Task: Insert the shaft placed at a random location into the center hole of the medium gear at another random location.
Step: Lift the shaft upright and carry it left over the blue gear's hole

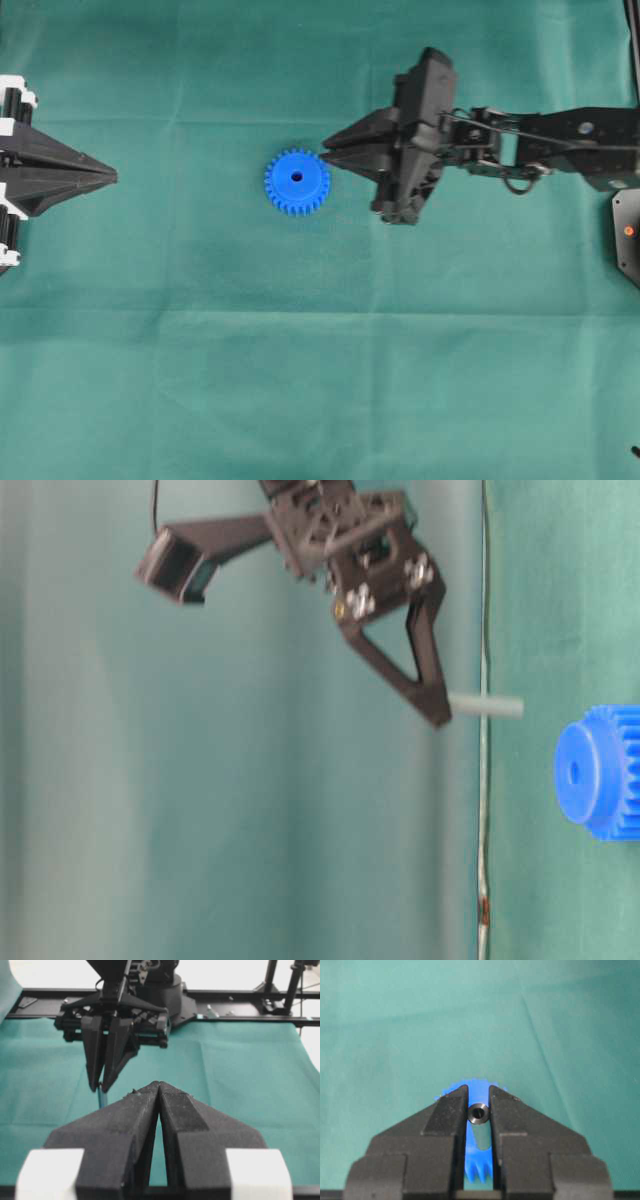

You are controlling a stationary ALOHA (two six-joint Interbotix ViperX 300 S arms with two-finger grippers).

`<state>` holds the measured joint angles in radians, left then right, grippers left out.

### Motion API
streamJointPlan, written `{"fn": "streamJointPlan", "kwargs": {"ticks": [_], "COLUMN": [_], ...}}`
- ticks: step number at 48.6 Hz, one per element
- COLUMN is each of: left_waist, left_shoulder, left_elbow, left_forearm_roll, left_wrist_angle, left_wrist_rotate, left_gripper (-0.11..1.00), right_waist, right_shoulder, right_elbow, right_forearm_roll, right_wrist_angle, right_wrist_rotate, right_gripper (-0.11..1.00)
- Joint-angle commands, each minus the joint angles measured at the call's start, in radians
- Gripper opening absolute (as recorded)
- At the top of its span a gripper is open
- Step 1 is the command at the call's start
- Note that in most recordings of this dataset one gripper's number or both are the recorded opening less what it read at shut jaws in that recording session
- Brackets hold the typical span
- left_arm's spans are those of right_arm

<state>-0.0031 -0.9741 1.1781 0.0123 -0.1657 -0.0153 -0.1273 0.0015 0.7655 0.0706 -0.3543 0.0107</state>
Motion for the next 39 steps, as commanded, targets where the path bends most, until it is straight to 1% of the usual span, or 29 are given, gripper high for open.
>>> {"fn": "streamJointPlan", "kwargs": {"ticks": [1,12,27,39], "left_waist": [0.002,0.002,0.002,0.002], "left_shoulder": [0.009,0.009,0.009,0.009], "left_elbow": [-0.025,-0.025,-0.025,-0.025], "left_forearm_roll": [0.003,0.003,0.003,0.003], "left_wrist_angle": [-0.008,-0.006,-0.005,-0.005], "left_wrist_rotate": [-0.002,-0.002,-0.002,-0.003], "left_gripper": [0.03,0.03,0.03,0.03], "right_waist": [0.003,0.018,0.018,0.018], "right_shoulder": [0.012,0.061,0.081,0.14], "right_elbow": [-0.06,-0.12,-0.13,-0.132], "right_forearm_roll": [0.002,0.002,0.003,0.012], "right_wrist_angle": [0.005,0.006,0.006,-0.014], "right_wrist_rotate": [-0.011,-0.011,-0.011,-0.011], "right_gripper": [0.12,0.12,0.12,0.12]}}
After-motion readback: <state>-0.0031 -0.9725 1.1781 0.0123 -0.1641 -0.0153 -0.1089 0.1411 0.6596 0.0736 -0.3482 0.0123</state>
